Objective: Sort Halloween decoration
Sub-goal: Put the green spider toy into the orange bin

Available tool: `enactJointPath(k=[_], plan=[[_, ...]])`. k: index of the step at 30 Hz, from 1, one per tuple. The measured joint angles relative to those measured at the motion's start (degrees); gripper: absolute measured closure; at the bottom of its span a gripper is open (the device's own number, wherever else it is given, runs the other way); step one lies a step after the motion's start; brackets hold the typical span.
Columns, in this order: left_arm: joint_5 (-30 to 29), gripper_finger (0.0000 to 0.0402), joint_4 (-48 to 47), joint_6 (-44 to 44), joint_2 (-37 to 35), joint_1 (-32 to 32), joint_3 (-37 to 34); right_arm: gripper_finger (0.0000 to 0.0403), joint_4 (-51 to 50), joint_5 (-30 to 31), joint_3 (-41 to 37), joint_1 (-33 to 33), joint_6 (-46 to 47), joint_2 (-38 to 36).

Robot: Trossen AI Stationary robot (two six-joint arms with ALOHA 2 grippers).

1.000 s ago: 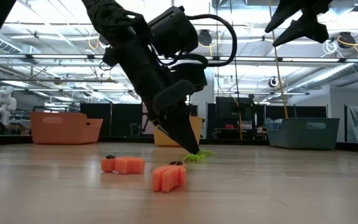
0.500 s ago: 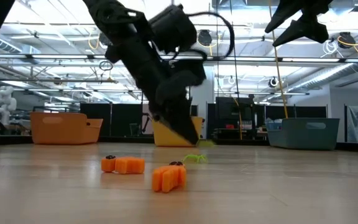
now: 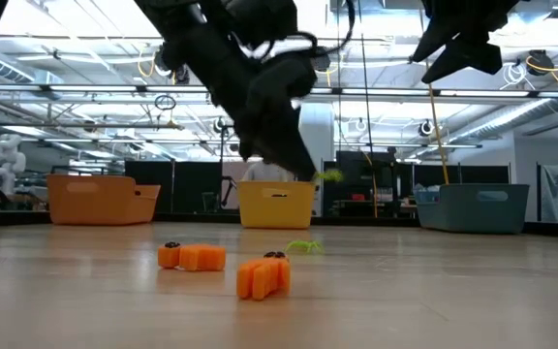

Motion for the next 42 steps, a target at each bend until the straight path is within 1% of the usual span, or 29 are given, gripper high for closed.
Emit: enactJointPath(k=[5, 10, 20, 25, 32, 37, 42], plan=[[-0.08, 0.0402, -1.22, -1.47, -3.29, 0.20, 0.02, 0.0225, 1.33, -0.12, 0.00, 0.01, 0.01, 1.24], [-1.02, 0.0402, -3.92, -1.46, -8.50, 0.16, 0.06, 0.0225, 2.46, -0.13, 0.00, 0.01, 0.01, 1.14], [-7.66, 0.0401, -13.89, -1.10, -21.59, 0.01, -0.02, 0.0225, 2.73, -0.15, 0.00, 0.03, 0.03, 1.03], [-11.01, 0.0401, -16.56, 0.49, -27.91, -0.67, 0.02, 0.0225, 4.29, -0.15, 0.00, 0.30, 0.03, 1.04], [-15.41, 0.0402, -22.15, 7.00, -35.08, -1.58, 0.04, 0.0225, 4.97, 0.01, 0.00, 1.46, 0.01, 1.09], [-17.00, 0.0401, -23.92, 16.97, -38.35, -1.64, 0.05, 0.0225, 4.93, 0.05, 0.00, 1.54, -0.18, 1.11], [-18.89, 0.0402, -24.85, 26.33, -39.86, -1.64, 0.04, 0.0225, 4.91, 0.05, 0.00, 1.50, -0.54, 1.11]])
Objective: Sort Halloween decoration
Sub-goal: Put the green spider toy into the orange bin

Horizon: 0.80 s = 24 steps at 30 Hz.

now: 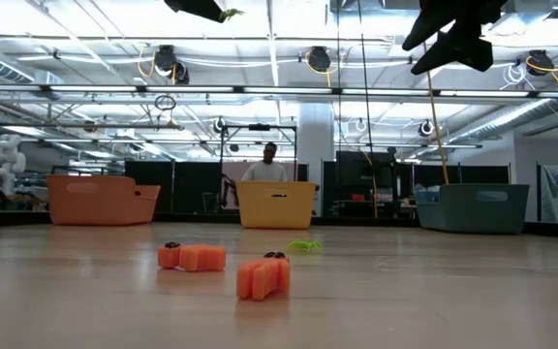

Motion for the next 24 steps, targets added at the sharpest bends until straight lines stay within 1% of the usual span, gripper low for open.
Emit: enactJointPath(k=[6, 14, 19, 24], plan=[[-1.90, 0.0402, 0.13, 9.69, -0.42, -0.22, 0.00, 0.0225, 0.00, 0.00, 0.00, 0.00, 0.10, 0.00], [-8.37, 0.0402, 0.43, 19.58, -1.00, -0.24, 0.00, 0.0225, -0.06, 0.30, 0.00, -0.01, 0.10, 0.00], [-12.13, 0.0402, 0.48, 22.47, -1.15, -0.24, 0.00, 0.0225, -0.09, 1.90, 0.02, -0.02, 0.14, 0.00], [-12.99, 0.0402, 0.48, 23.81, -1.15, -0.26, 0.00, 0.0225, -0.09, 3.18, 0.02, -0.13, 0.49, 0.00]])
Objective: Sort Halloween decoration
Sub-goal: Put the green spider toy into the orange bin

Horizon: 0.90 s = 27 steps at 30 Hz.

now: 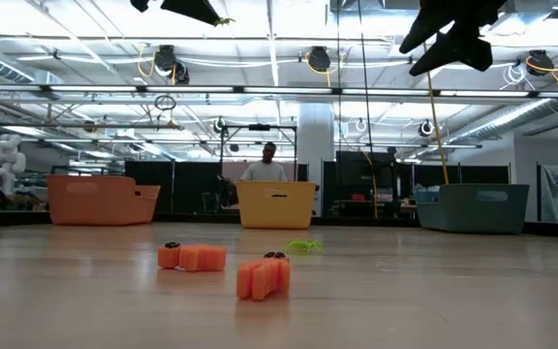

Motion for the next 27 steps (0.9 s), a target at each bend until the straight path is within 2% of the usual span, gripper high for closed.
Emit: enactJointPath(k=[6, 10, 16, 21, 23, 27], plan=[[-1.22, 0.0402, -0.31, -2.45, 0.00, 0.00, 0.00, 0.0225, 0.00, 0.10, 0.02, 0.00, -0.07, 0.00], [-3.56, 0.0402, -3.25, -12.54, 0.00, 0.87, 0.00, 0.0225, -0.01, 0.10, 0.02, 0.00, -0.09, 0.00], [-4.61, 0.0401, -15.15, -29.23, 0.00, 4.04, 0.00, 0.0225, -0.15, 0.33, 0.02, 0.00, -0.19, 0.00], [-4.54, 0.0401, -26.05, -39.17, 0.00, 8.49, 0.00, 0.0225, -0.33, 1.53, 0.02, -0.01, -0.35, 0.00], [-3.34, 0.0401, -29.55, -40.67, 0.00, 11.12, 0.00, 0.0225, -0.34, 1.54, 0.02, -0.02, -0.33, 0.00], [3.49, 0.0402, -35.13, -41.13, 0.01, 18.79, 0.00, 0.0225, -0.35, 1.48, 0.02, -0.01, -0.67, 0.00]])
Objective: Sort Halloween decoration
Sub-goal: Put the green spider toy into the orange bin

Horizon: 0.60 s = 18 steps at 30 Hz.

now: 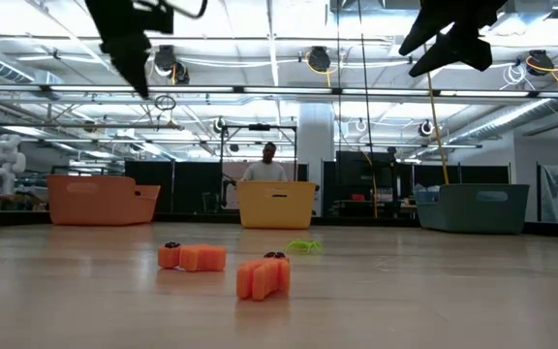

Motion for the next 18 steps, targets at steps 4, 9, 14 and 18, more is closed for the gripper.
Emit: enactJointPath(k=[4, 9, 14, 18], plan=[[5.51, 0.0402, -1.77, 0.04, 0.01, 9.21, -0.02, 0.0225, -0.14, -0.03, 0.00, -0.01, -0.75, 0.00], [16.38, 0.0401, -1.43, 0.05, 0.67, 22.16, -0.90, 0.0225, -1.69, -0.05, 0.00, -0.01, -0.83, 0.00], [23.65, 0.0402, -1.35, -0.67, 2.78, 31.83, -4.86, 0.0225, -2.36, -0.01, 0.00, -0.01, -2.96, 0.00], [25.37, 0.0402, -0.87, -3.91, 5.30, 35.53, -7.34, 0.0225, -2.36, 0.01, 0.00, -0.22, -5.46, 0.00]])
